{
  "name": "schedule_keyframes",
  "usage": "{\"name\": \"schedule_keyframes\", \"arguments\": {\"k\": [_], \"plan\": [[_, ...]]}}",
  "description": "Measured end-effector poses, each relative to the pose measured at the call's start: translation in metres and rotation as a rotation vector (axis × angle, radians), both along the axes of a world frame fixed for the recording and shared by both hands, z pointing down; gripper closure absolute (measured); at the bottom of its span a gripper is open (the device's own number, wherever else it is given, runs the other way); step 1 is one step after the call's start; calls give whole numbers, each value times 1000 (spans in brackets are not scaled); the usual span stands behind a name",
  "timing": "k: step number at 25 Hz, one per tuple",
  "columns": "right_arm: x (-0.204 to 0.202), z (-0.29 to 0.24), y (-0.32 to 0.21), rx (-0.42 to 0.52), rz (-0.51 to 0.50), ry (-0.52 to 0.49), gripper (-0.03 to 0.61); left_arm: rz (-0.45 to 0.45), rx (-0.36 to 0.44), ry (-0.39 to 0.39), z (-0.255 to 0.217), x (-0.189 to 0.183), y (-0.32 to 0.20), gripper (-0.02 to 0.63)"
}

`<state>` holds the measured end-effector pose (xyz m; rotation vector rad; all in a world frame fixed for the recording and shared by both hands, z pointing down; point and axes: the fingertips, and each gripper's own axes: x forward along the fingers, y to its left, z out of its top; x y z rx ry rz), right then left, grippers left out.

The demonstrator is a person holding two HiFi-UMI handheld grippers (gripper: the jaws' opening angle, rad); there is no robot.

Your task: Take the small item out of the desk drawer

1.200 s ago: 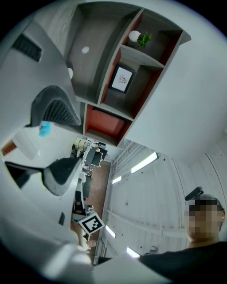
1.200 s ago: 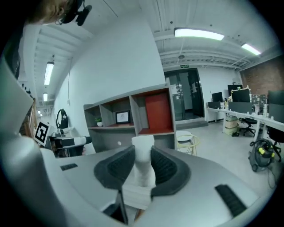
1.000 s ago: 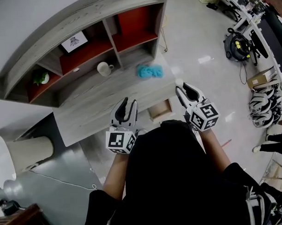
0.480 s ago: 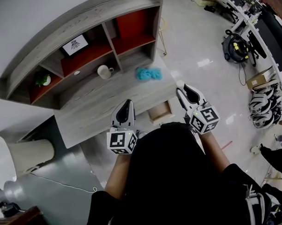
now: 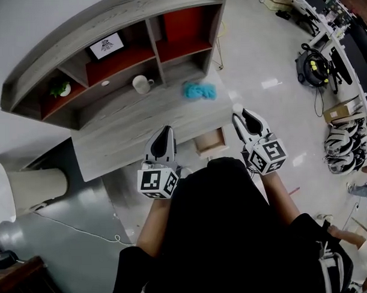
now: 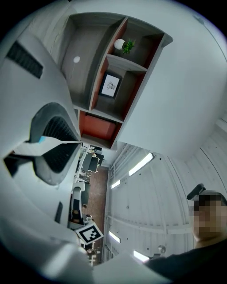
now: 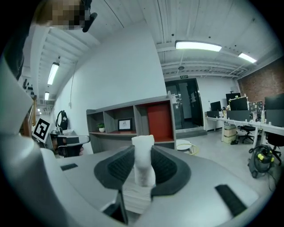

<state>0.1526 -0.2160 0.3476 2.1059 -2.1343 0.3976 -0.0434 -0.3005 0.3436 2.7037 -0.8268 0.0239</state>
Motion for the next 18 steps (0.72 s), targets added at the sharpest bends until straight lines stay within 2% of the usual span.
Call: {"name": "schedule_keyframes", "arguments": {"k": [8,18], "plan": [[-16,5,5,-17,-19,66,462,-20,-22,-16,13,-12,11,594],[-13,12,8,-25,-11,32,462,-40,-31,-36,21,-18,7,594]]}}
